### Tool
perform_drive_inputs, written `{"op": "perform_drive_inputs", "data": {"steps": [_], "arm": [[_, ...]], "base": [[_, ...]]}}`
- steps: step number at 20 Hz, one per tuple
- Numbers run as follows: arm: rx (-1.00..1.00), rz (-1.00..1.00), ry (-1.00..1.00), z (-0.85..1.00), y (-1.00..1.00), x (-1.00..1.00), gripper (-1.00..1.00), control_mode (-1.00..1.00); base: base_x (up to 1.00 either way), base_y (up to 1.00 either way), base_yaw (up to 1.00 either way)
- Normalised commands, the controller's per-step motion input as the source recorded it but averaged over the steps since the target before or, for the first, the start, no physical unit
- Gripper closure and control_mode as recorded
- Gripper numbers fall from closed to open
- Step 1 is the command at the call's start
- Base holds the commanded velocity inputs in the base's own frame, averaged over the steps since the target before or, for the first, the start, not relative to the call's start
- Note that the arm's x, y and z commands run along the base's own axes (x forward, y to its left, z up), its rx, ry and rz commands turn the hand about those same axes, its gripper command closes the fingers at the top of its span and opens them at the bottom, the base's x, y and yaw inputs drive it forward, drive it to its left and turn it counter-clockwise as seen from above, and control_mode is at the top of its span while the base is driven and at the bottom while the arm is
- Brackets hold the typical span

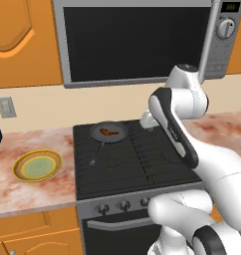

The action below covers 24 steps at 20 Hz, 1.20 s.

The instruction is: Place the chicken drumstick on the plate and place the avocado on the same plate.

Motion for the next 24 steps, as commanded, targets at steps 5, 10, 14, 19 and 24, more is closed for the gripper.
{"op": "perform_drive_inputs", "data": {"steps": [5, 10, 14, 19, 24], "arm": [[-0.03, 0.15, 0.0, -0.23, 0.45, -0.11, -1.0, -1.0], [-0.07, 0.09, 0.0, -0.28, 0.39, 0.08, -1.0, -1.0], [0.0, 0.07, 0.02, -0.29, 0.14, 0.31, -1.0, -1.0], [0.0, 0.03, 0.0, -0.26, 0.07, 0.41, -1.0, -1.0], [0.0, 0.06, 0.0, -0.15, 0.0, 0.46, -1.0, -1.0]], "base": [[0.0, 0.0, 0.0], [0.0, 0.0, 0.0], [0.0, 0.0, 0.0], [0.0, 0.0, 0.0], [0.0, 0.0, 0.0]]}}
